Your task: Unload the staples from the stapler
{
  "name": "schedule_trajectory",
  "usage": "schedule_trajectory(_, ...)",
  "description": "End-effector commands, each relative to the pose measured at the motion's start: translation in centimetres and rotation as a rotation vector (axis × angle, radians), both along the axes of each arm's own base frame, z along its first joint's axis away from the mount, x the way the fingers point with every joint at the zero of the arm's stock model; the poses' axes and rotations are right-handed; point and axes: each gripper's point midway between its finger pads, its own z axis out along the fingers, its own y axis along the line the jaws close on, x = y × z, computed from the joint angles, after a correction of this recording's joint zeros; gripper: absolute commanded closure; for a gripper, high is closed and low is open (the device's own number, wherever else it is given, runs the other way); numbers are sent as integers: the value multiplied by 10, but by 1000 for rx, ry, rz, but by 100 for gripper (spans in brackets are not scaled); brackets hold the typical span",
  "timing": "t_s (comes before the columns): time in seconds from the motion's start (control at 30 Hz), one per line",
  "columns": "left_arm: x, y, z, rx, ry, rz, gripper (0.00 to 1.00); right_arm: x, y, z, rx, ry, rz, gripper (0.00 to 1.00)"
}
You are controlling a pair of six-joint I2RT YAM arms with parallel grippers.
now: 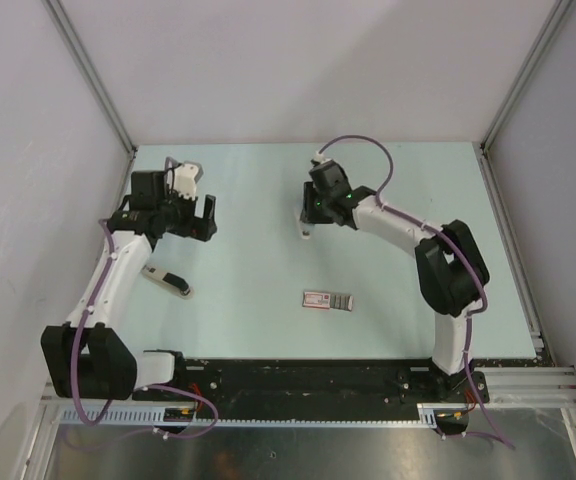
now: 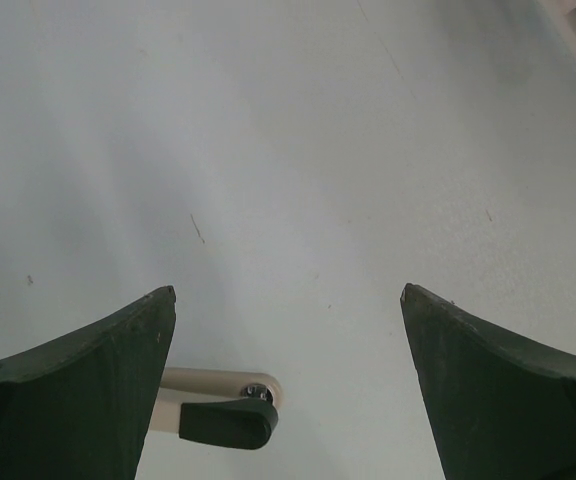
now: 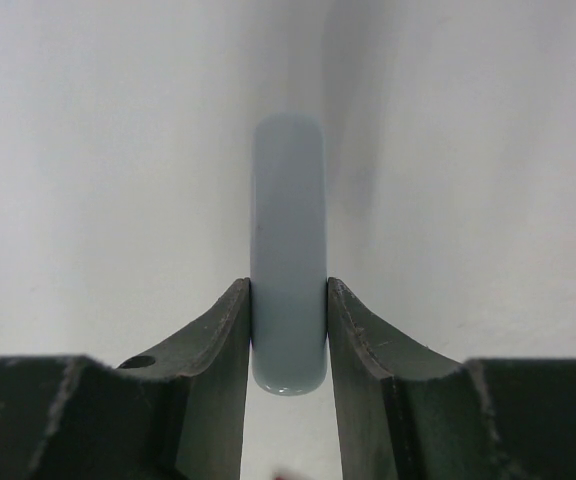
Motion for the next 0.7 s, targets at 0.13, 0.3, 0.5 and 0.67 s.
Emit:
schedule_trajectory(0.13,-52,-32,1,-141,-32,-227,0,-62,97,88,357,-87,1,100)
schedule_trajectory(0.3,-73,-38,-16,-163,0,-279,1,-96,141,110,492,-97,-12,100)
schedule_trajectory(0.5,-86,-40,-30,-157,13,-324,1,-127,170,127,574,-149,-25,100)
schedule_trajectory(0.67,-92,-47,-30,-171,13,-389,1,-137,174,133,627,-171,-43,100)
